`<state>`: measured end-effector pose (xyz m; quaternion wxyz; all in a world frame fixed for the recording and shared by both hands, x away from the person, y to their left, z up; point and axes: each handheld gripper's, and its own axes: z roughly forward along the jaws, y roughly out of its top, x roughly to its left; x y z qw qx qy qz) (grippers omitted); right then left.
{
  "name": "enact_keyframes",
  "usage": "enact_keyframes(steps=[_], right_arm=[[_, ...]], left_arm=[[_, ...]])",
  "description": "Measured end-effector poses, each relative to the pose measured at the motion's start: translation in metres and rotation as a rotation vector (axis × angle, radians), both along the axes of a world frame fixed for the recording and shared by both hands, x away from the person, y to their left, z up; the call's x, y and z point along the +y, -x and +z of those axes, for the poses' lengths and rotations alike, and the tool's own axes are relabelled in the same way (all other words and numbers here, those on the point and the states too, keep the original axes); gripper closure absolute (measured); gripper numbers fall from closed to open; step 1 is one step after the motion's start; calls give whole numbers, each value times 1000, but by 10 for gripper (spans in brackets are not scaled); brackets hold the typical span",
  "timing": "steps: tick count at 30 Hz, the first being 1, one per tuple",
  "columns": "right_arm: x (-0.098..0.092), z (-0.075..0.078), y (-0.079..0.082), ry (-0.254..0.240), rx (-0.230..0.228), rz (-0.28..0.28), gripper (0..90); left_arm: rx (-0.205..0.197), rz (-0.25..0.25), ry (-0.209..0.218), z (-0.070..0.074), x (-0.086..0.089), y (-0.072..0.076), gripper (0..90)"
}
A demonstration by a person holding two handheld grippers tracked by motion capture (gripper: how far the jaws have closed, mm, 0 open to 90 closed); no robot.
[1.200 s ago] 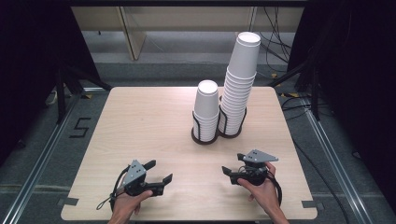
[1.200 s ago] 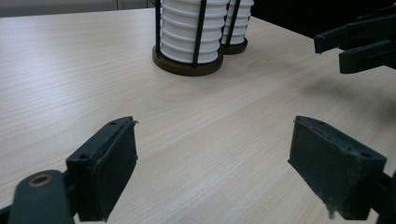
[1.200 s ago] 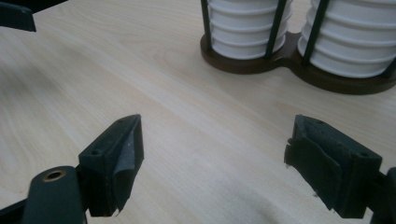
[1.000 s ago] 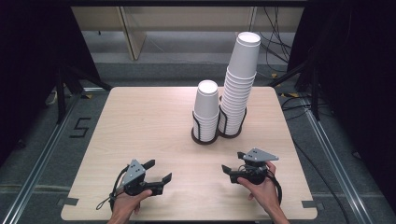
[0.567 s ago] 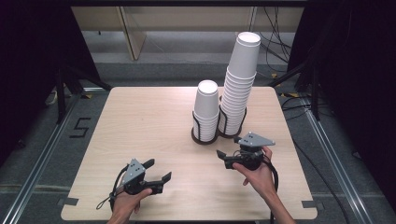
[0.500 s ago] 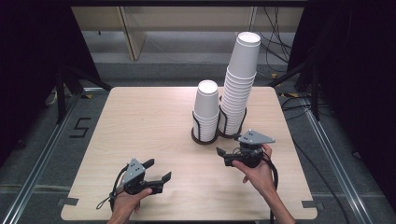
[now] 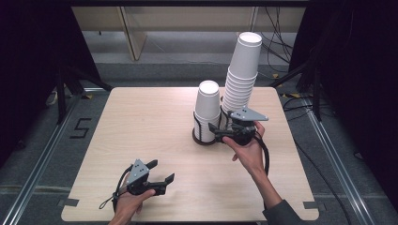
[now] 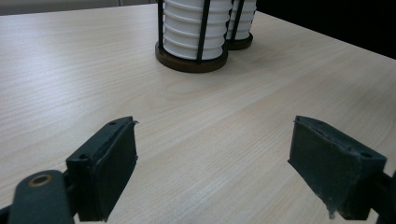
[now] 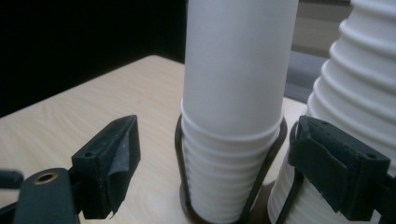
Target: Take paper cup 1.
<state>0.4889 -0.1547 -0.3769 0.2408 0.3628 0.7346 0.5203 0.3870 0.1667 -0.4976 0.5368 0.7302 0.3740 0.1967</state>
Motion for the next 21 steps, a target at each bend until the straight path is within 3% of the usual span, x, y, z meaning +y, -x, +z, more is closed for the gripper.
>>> enact_keyframes(steps=[5,6,8,9,10,14,16,18,20,21], right_arm=[[10,8,-8,10,-12,-23,158],[11,9,-10,9,4,-28,157],[11,9,-12,11,-17,-33,157],[14,10,-14,3,8,-41,157],[14,10,-16,16,-12,-37,157],[18,12,-22,19,-7,-56,156],[19,13,-25,21,-34,-64,155],[21,15,-26,15,-16,-65,155],[25,19,-30,41,-36,-75,155],[27,20,-31,36,-14,-90,153]], left_arm=[[4,0,0,0,0,0,142],[4,-3,1,-1,0,0,142],[9,-1,-3,0,0,0,142],[10,-2,-5,-1,0,0,142],[9,-1,-5,-1,0,0,142],[9,1,-10,-1,2,0,143],[10,2,-10,0,2,0,142],[11,4,-10,0,2,0,142],[10,4,-10,-1,2,0,142],[10,4,-10,-1,2,0,142]])
